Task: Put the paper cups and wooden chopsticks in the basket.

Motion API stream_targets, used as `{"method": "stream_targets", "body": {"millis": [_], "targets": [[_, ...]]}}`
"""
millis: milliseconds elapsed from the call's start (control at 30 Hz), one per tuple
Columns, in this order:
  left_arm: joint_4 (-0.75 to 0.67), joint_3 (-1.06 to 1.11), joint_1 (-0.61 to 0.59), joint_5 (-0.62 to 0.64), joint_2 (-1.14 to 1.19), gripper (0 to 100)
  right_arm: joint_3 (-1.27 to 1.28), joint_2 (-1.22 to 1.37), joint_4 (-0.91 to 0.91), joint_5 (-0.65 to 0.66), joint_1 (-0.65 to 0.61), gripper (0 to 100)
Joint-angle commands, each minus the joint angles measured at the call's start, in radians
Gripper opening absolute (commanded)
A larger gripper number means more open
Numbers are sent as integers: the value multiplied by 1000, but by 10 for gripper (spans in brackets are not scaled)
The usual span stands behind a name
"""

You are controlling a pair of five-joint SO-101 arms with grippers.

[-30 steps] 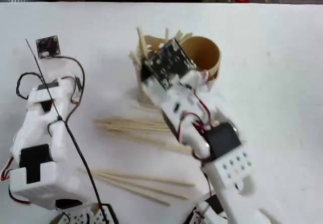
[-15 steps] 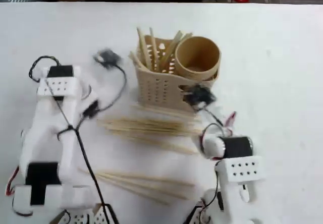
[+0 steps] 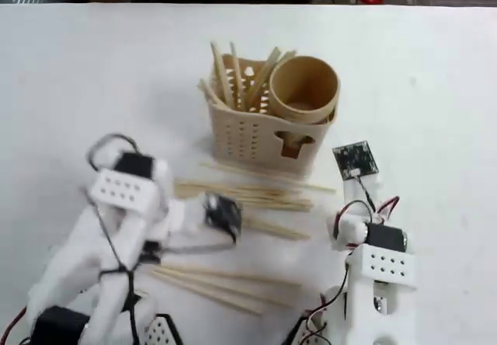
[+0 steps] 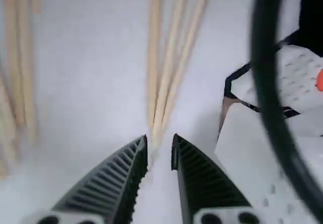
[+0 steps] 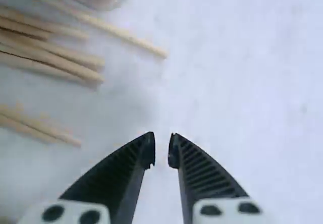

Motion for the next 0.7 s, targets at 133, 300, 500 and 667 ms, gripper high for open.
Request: {"method": "stream_targets", "body": {"millis": [133, 300, 500, 667], "targets": [[-206, 252, 259, -83, -156, 116, 0, -10, -73, -15, 73, 63], [-419, 370, 337, 86, -234, 195, 26, -10, -116, -15, 76, 63], [-603, 451, 374, 203, -243, 218, 28, -10, -116, -15, 76, 63], [-674, 460, 351, 293, -246, 214, 28, -10, -116, -15, 76, 63]]}}
